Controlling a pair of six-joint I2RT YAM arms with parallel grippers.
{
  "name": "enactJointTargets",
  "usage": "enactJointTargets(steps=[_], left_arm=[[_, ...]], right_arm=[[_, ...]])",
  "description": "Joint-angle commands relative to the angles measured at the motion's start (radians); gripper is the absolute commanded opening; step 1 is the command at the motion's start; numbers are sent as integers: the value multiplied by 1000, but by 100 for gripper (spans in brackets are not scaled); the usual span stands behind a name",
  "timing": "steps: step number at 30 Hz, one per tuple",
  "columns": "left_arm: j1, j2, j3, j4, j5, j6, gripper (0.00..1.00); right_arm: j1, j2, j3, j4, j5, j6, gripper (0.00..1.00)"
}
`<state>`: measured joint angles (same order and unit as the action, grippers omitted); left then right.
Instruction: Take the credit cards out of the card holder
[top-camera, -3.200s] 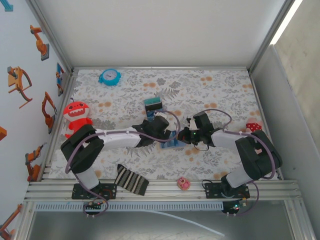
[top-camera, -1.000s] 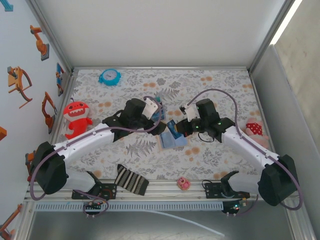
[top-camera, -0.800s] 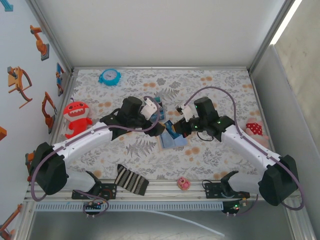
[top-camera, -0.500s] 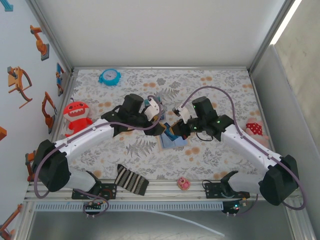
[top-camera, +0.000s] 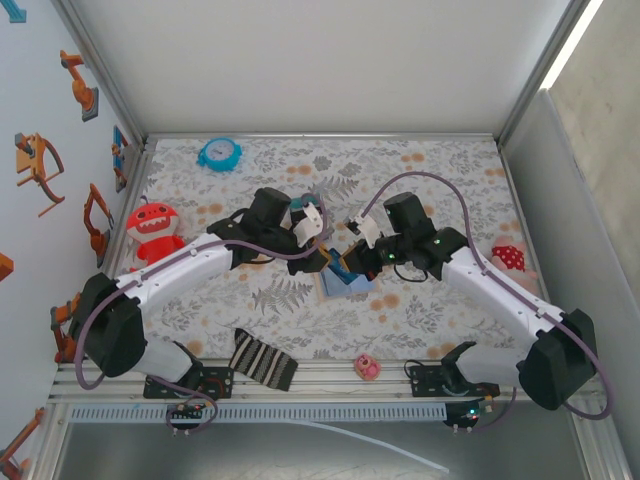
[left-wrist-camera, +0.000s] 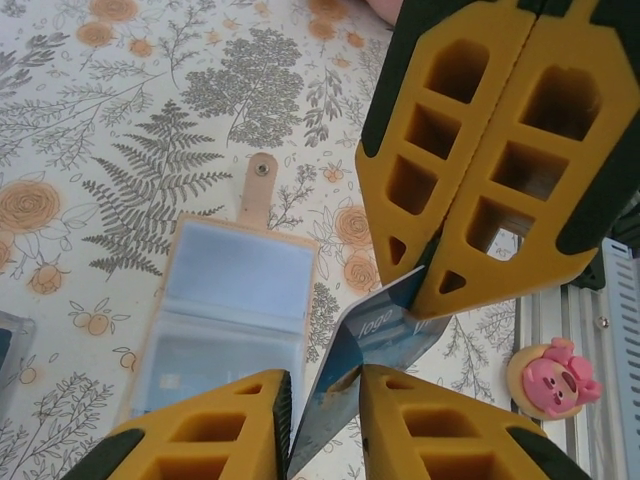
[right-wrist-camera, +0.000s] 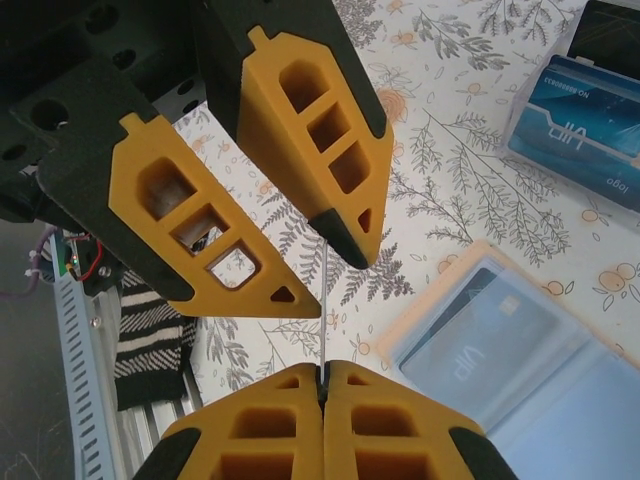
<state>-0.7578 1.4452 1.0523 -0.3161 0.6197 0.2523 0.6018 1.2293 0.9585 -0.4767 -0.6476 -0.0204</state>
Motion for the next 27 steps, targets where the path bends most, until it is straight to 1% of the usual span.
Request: enactJointTargets(steps=[1, 3, 6, 7, 14, 16, 17, 18, 21, 22, 25, 27], left_arm=[[1, 15, 25, -12, 49, 28, 20], [1, 16, 24, -12, 60, 28, 15], [1, 12, 20, -11, 71, 36, 3], [2, 10, 19, -10, 72, 39, 0], [2, -15, 8, -23, 101, 68, 0], [3, -25, 6, -20, 102, 68, 0], [4, -32, 2, -17, 103, 67, 0], [6, -44, -4, -8, 102, 62, 0], [22, -94, -46, 48, 99, 27, 0], [29, -113, -59, 68, 98, 13, 0], [55, -175, -116, 139, 67, -50, 0], [69, -223, -159, 202, 45, -101, 0]], right_arm=[[8, 4, 44, 29, -81, -20, 0], [8, 7, 46, 30, -83, -21, 0], [9, 10, 44, 38, -89, -20, 0], [8, 10, 43, 39, -88, -20, 0], [8, 7, 42, 22, -104, -54, 0], [8, 6, 40, 17, -90, -59, 0], [8, 4, 38, 15, -78, -60, 2], [7, 0, 35, 16, -69, -59, 8], [7, -31, 2, 41, -28, -49, 32], [7, -48, -14, 56, -18, -42, 36], [5, -99, -73, 143, 37, 6, 45], [-1, -133, -124, 231, 42, 49, 47]])
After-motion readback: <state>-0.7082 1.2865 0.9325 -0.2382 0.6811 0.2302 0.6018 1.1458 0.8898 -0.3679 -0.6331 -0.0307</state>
